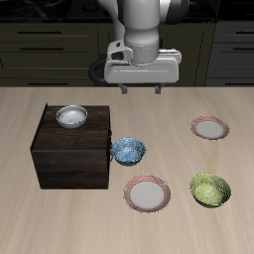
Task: Place the blue bowl onto the plate that is on the left side of the table
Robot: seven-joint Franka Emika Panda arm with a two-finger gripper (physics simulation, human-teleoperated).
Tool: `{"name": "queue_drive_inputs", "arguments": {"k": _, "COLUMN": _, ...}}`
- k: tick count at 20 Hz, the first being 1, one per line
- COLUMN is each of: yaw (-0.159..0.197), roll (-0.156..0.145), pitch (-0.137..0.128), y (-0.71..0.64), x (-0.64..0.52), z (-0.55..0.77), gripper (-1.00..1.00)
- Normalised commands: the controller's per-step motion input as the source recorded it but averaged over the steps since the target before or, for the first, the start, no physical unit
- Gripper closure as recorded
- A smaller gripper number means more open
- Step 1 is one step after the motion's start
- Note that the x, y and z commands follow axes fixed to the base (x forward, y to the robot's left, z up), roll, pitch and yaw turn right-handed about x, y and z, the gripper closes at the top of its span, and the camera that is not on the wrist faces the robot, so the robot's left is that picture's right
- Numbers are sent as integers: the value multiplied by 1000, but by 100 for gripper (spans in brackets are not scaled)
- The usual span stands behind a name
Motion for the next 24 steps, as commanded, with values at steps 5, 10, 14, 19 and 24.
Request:
{"name": "queue_drive_inputs", "arguments": {"k": 5, "yaw": 3, "roll": -12, "pitch": 8, "y": -15, "x": 97, "z": -194, "gripper": -100}}
{"name": "queue_drive_inputs", "arguments": {"k": 10, "yaw": 3, "roll": -3, "pitch": 17, "y": 50, "x": 76, "z": -257, "gripper": -100}}
{"name": "queue_drive_inputs", "arguments": {"k": 14, "yaw": 11, "roll": 2, "pitch": 28, "y": 105, "x": 91, "z": -295, "gripper": -100}}
{"name": "queue_drive_inputs", "arguments": {"k": 19, "yaw": -5, "roll": -8, "pitch": 14, "y": 34, "x": 21, "z": -169, "gripper": -100}}
{"name": "queue_drive_inputs", "arguments": {"k": 24, "yaw": -8, "roll": -6, "pitch": 7, "y": 19, "x": 41, "z": -177, "gripper": -100}}
